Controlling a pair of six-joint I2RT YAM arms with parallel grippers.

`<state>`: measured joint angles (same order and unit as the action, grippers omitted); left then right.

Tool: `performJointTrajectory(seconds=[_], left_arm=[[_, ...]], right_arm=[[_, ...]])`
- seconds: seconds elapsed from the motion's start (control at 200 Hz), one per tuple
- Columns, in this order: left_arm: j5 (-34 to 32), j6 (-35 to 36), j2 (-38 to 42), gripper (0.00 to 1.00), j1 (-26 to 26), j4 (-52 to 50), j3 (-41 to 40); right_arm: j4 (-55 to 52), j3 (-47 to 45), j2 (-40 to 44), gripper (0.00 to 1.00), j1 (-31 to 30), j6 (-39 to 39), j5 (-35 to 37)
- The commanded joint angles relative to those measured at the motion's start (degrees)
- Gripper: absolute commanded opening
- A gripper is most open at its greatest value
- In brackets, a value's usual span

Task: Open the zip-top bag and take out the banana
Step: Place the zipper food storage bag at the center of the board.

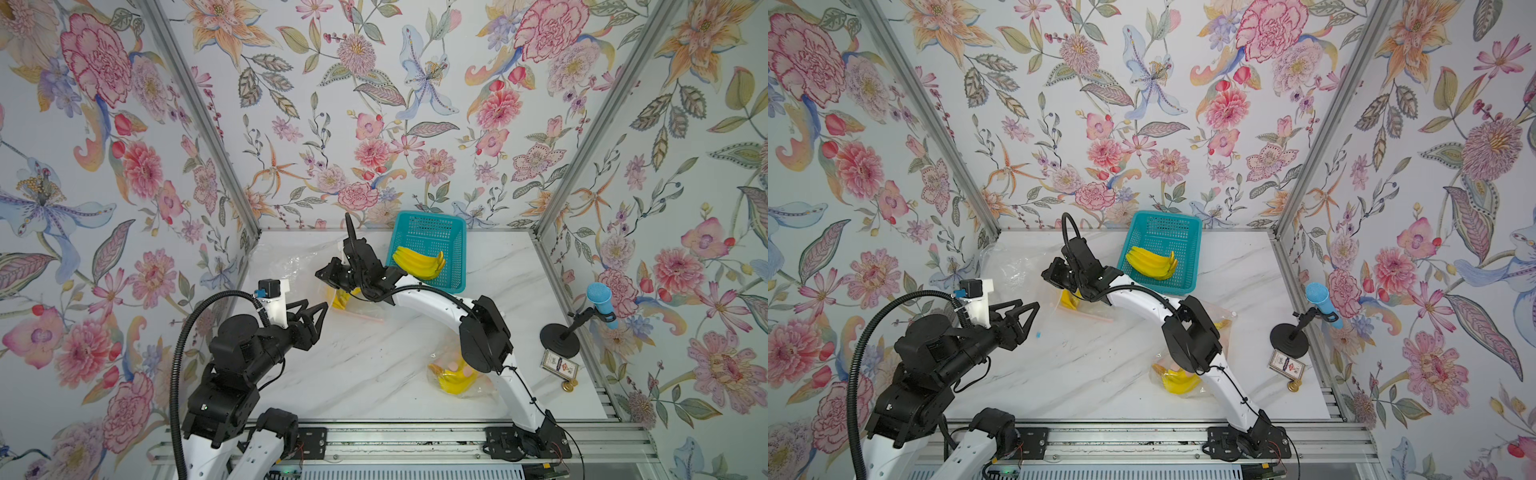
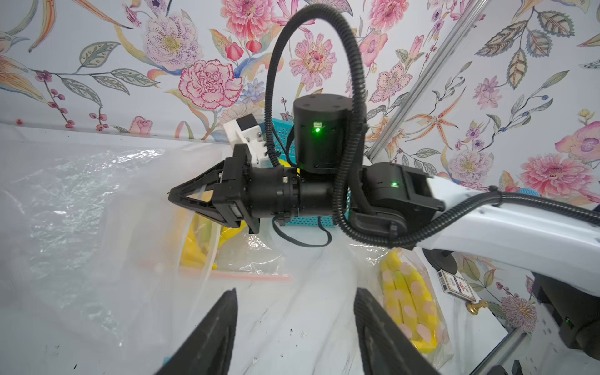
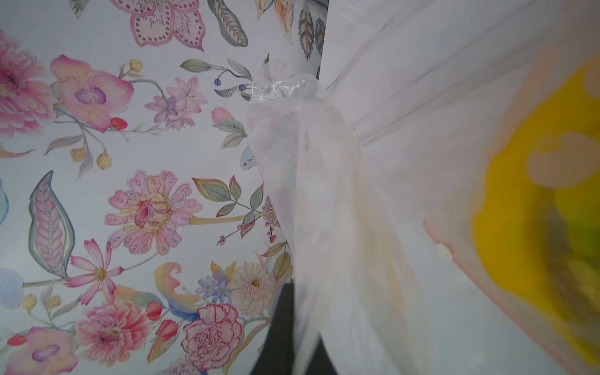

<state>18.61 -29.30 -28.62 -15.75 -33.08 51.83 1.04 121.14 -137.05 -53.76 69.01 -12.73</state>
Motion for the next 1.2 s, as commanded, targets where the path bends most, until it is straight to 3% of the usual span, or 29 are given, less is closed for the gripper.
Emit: performJointTrajectory(seconds=[0.0, 0.07, 0.24, 0.39, 0.515, 0.691, 0.901, 1.061, 1.196], left_arm=[[-2.3, 1.7, 1.4, 0.61, 0.5, -5.8, 2.3], [-2.9, 1.6, 2.1, 0.61, 0.5, -7.8, 2.9], [-4.8, 0.8, 4.1, 0.61, 0.5, -11.6, 3.6], [-5.9, 0.0, 5.1, 0.61, 0.5, -12.8, 3.4], [-6.1, -1.2, 5.6, 0.61, 0.5, -11.6, 2.4], [-6.2, -2.0, 5.7, 0.61, 0.5, -9.7, 1.4], [-6.2, -2.7, 5.4, 0.61, 0.5, -8.0, 0.8], [-5.2, -3.9, 4.8, 0.61, 0.5, -6.1, -0.7], [-4.4, -5.4, 3.6, 0.61, 0.5, -3.9, -2.7]], right_arm=[[8.4, 9.4, -8.2, 0.00, -2.0, 9.8, 8.9], [7.6, 14.4, -12.8, 0.00, -3.1, 11.5, 12.8], [8.2, 13.8, -15.2, 0.00, -5.5, 15.1, 23.8], [5.1, 13.2, -13.9, 0.00, -5.8, 14.2, 25.4], [2.5, 10.8, -11.2, 0.30, -5.9, 14.2, 23.8], [0.8, 2.1, -4.0, 0.42, -6.7, 13.4, 20.2], [1.3, -16.4, 9.0, 0.52, -7.2, 12.7, 18.8], [-2.7, -25.1, 19.0, 0.54, -6.5, 3.4, 18.4], [-17.3, -24.7, 25.0, 0.57, -5.2, -9.5, 17.5]])
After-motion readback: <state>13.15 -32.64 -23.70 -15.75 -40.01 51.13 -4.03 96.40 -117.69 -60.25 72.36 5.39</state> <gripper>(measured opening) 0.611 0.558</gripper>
